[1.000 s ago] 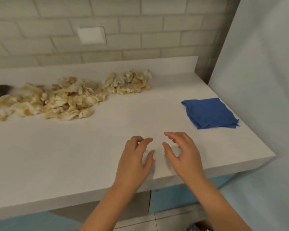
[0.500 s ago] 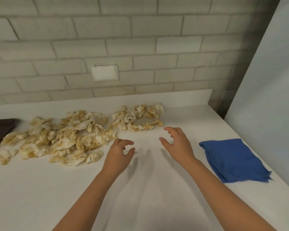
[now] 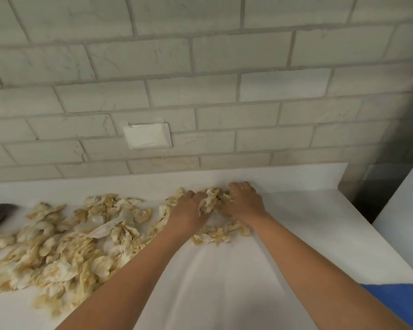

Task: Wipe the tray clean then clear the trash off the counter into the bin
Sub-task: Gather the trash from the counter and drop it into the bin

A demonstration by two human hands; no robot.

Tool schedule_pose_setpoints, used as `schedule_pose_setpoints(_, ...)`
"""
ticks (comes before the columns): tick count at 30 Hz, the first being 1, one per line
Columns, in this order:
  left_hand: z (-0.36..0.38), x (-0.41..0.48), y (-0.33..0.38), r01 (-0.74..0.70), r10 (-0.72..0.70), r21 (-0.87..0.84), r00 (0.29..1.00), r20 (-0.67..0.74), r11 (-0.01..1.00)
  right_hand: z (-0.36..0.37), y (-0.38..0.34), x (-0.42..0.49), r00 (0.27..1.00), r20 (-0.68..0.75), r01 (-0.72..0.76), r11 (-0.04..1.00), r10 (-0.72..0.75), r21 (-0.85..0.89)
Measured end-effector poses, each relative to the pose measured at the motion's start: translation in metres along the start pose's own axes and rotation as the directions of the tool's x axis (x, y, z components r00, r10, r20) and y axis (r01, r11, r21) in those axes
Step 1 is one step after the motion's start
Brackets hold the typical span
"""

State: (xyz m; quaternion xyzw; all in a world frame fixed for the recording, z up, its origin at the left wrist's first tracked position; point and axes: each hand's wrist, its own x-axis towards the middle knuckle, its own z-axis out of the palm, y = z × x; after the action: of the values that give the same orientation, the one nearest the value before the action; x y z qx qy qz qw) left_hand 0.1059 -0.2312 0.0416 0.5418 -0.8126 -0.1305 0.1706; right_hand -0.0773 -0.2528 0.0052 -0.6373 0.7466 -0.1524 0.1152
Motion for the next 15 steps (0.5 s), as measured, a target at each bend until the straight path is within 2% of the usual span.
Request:
schedule_pose_setpoints(5, 0.024, 0.053, -0.003, -0.128, 0.088, 0.276, 0.984, 0.153, 0.952, 0.018, 0.014, 0.022, 0.998, 0.037, 0.046, 0.992, -0.041, -0.12)
schedule_pose_setpoints(9, 0.041, 0.075, -0.006, -0.225, 0.066, 0.519, 0.949, 0.307, 0.825, 0.018, 0.034, 0.027, 0.998, 0.007, 0.066, 0.997, -0.066, -0.038)
schedule_pose_setpoints(13, 0.045, 0.083, -0.005, -0.263, 0.138, 0.63, 0.961, 0.241, 0.731, 0.013, 0.047, 0.025, 0.996, 0.054, 0.068, 0.998, -0.068, -0.016)
schedule_pose_setpoints(15, 0.042, 0.082, -0.002, -0.261, 0.175, 0.615, 0.964, 0.198, 0.744, 0.013, 0.052, 0.02, 0.997, 0.061, 0.035, 0.999, -0.037, 0.029)
